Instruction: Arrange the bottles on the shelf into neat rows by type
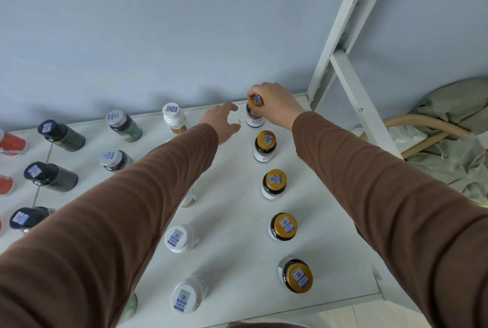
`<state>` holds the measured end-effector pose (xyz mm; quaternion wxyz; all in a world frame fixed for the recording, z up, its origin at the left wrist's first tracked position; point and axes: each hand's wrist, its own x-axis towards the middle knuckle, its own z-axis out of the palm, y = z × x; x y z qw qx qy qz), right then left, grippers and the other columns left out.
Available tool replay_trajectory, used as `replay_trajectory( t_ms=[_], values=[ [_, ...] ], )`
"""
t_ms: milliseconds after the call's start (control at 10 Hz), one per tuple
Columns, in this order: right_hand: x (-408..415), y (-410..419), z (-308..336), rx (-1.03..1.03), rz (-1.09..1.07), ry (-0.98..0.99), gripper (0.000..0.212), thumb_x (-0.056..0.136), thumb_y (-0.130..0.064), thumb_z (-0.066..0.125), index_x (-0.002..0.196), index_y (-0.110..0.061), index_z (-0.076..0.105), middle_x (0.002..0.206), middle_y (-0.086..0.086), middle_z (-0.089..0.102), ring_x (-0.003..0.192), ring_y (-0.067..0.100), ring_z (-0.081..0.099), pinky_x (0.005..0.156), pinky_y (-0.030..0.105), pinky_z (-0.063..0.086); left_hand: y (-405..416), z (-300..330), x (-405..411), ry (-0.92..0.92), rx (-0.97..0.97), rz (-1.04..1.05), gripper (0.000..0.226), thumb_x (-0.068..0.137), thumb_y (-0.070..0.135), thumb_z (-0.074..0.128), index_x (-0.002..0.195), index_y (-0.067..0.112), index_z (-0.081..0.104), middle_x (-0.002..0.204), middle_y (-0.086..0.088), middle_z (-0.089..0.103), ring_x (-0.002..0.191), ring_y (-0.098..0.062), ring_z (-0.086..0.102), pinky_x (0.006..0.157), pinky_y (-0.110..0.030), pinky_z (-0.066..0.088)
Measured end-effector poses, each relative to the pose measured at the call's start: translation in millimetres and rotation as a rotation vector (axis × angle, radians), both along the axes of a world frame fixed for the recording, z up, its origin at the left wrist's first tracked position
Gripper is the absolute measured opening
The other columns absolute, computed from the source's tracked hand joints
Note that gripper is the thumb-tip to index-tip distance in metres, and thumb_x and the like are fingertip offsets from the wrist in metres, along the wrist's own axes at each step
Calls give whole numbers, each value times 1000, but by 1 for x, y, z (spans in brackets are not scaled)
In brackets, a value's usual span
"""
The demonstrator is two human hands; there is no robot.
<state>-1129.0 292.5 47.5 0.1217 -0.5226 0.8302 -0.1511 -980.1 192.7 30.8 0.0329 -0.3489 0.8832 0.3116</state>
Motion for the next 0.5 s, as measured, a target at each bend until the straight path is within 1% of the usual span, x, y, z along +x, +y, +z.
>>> replay_trajectory(
  t_ms=[100, 200, 300, 400, 500],
  values=[
    [1, 1, 2, 47, 12, -29, 55, 87, -28, 67, 138, -22, 48, 131, 7, 53, 118, 28, 47, 90, 32, 37, 1, 2, 5, -41, -48, -17, 50, 89, 31, 58, 137, 23, 43, 140, -8, 46, 128, -28, 43, 106, -38, 36],
    [6, 7, 13, 31, -13, -32, 60, 87, -29, 64, 142, -24, 43, 136, 7, 48, 124, 28, 40, 97, 36, 38, 5, 12, 15, -41, -119, -40, 49, 89, 32, 58, 136, 22, 44, 140, -7, 46, 130, -27, 41, 107, -36, 32],
    [14, 16, 31, -51, -34, 20, 50, 89, -31, 62, 136, -22, 51, 132, 5, 50, 124, 27, 38, 95, 36, 39, 3, 29, 30, 12, -222, -82, 44, 88, 31, 60, 130, 23, 50, 135, -4, 50, 129, -26, 42, 105, -36, 34],
    [38, 35, 54, -86, -37, 19, 43, 90, -34, 61, 131, -22, 57, 129, 3, 53, 123, 25, 40, 94, 35, 39, 6, 59, 63, 51, -289, -122, 42, 85, 32, 62, 126, 25, 53, 131, 0, 52, 127, -24, 44, 104, -37, 36],
    [64, 56, 74, -143, -42, 0, 36, 90, -37, 59, 125, -25, 62, 122, 0, 58, 118, 22, 46, 90, 33, 39, 13, 89, 96, 90, -303, -137, 45, 85, 33, 64, 128, 26, 53, 131, 0, 53, 126, -23, 46, 102, -35, 34]
  ],
)
